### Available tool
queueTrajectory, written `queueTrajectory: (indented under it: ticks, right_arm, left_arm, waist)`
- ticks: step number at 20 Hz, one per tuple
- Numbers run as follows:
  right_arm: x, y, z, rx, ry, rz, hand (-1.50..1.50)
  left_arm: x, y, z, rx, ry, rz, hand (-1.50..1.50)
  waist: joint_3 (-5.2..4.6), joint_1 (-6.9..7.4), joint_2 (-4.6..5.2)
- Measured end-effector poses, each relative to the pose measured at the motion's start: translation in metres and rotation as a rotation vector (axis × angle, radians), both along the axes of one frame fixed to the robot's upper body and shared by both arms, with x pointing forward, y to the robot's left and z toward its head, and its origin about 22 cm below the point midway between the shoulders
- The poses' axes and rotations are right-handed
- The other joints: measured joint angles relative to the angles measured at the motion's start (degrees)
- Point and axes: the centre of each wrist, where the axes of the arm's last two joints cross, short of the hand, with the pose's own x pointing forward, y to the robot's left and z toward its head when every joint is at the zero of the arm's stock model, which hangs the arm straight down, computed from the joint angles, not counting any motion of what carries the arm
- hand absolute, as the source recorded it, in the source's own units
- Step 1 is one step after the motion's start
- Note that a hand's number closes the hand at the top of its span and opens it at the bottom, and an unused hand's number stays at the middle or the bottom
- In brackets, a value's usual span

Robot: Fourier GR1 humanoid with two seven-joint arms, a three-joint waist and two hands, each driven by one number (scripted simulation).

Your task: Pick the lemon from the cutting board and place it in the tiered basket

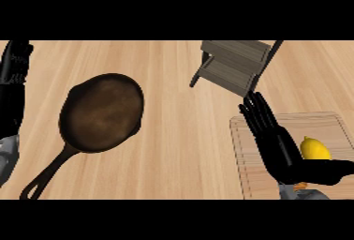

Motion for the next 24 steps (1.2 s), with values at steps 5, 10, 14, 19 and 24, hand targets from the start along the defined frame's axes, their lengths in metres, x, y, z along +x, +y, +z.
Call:
queueTrajectory:
  ticks: [5, 10, 14, 19, 24]
  right_arm:
    - [-0.005, -0.024, 0.017, -0.121, -0.162, 0.072, 1.50]
    - [-0.009, -0.089, 0.010, -0.424, -0.113, -0.226, -1.50]
    - [-0.026, -0.119, -0.005, -0.525, -0.113, -0.415, -1.50]
    - [-0.044, -0.151, 0.020, -0.758, -0.185, -0.464, -1.50]
    - [-0.056, -0.180, 0.062, -1.141, -0.157, -0.415, -1.50]
  left_arm:
    - [-0.011, -0.004, -0.038, -0.135, 0.232, -0.008, 0.00]
    - [-0.029, -0.005, -0.082, -0.291, 0.484, 0.014, 0.00]
    - [-0.040, -0.011, -0.091, -0.356, 0.589, -0.028, 0.00]
    - [-0.043, -0.009, -0.088, -0.388, 0.638, -0.037, 0.00]
    - [-0.046, -0.008, -0.089, -0.394, 0.643, -0.033, 0.00]
  waist:
    - [-0.68, 1.09, -0.18]
    - [-1.25, -0.69, -0.06]
    - [-1.02, 0.76, -0.12]
    - [-1.03, 1.28, -0.24]
    - [-1.27, 1.04, -0.33]
